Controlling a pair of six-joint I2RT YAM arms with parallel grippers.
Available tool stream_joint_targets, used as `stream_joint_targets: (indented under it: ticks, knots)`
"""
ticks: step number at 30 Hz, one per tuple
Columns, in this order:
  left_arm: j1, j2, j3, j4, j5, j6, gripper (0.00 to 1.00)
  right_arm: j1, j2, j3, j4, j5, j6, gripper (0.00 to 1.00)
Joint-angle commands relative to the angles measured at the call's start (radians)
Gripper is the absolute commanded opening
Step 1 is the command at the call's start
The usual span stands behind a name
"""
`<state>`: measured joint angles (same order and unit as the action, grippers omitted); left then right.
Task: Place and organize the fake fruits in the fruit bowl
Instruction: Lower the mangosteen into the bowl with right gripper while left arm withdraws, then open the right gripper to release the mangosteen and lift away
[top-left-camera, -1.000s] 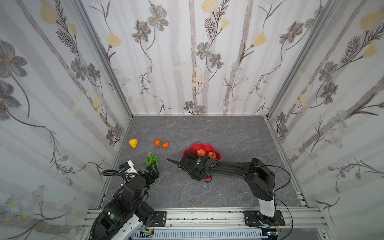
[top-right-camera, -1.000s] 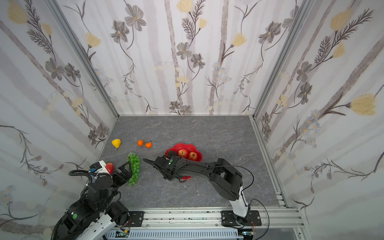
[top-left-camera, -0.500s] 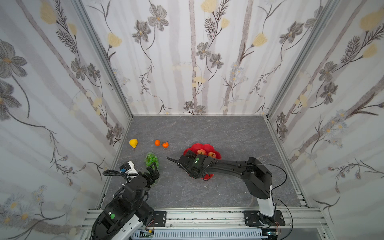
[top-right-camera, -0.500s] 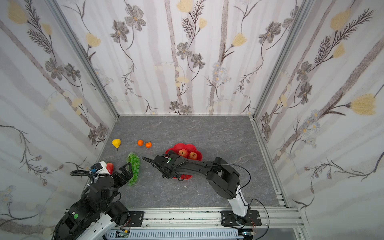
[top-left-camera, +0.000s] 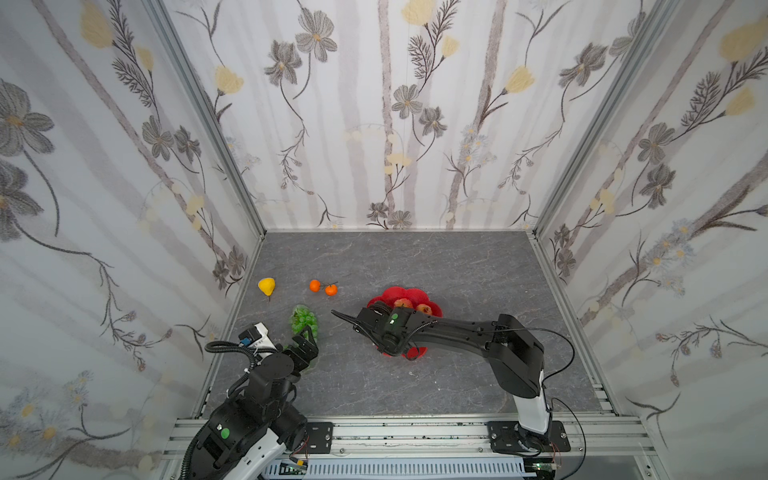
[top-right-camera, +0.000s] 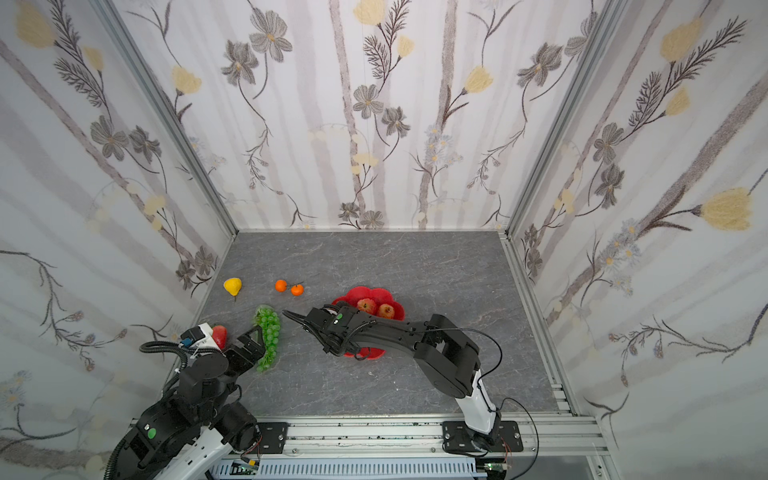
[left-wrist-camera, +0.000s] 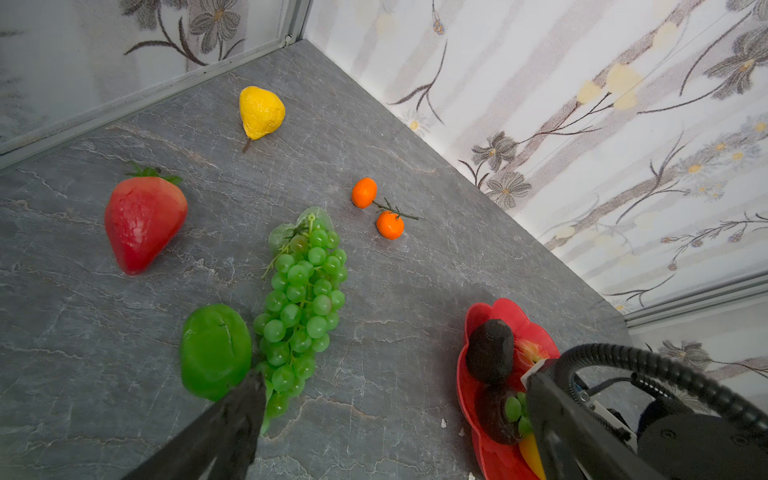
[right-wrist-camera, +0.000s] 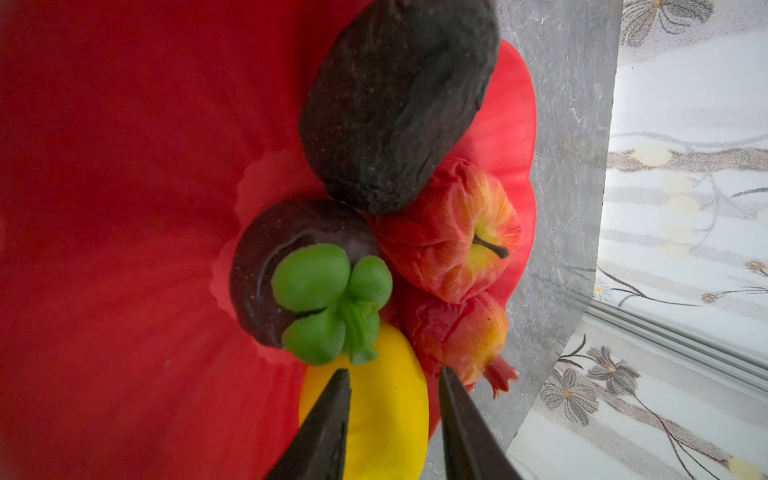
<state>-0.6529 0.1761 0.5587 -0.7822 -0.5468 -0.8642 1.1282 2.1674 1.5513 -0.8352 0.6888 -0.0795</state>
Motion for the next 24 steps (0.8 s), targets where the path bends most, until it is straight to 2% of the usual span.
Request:
stream_joint_targets:
  ticks: [1, 8, 13, 24]
  knots:
    - [0.001, -0.003, 0.0, -0.008, -0.033, 0.005, 0.98, -0.006, 0.009, 0.016, 0.029, 0.039, 0.014, 0.38]
    - [0.001, -0.003, -0.005, -0.008, -0.031, 0.002, 0.98, -0.007, 0.004, 0.024, 0.03, 0.04, 0.014, 0.41]
    - [0.001, 0.006, -0.004, -0.006, -0.028, 0.009, 0.98, -0.008, -0.018, 0.024, 0.001, 0.051, 0.033, 0.47]
    - [0.002, 0.134, 0.078, -0.009, -0.009, 0.115, 1.0, -0.015, -0.225, -0.062, -0.005, 0.016, 0.09, 0.56]
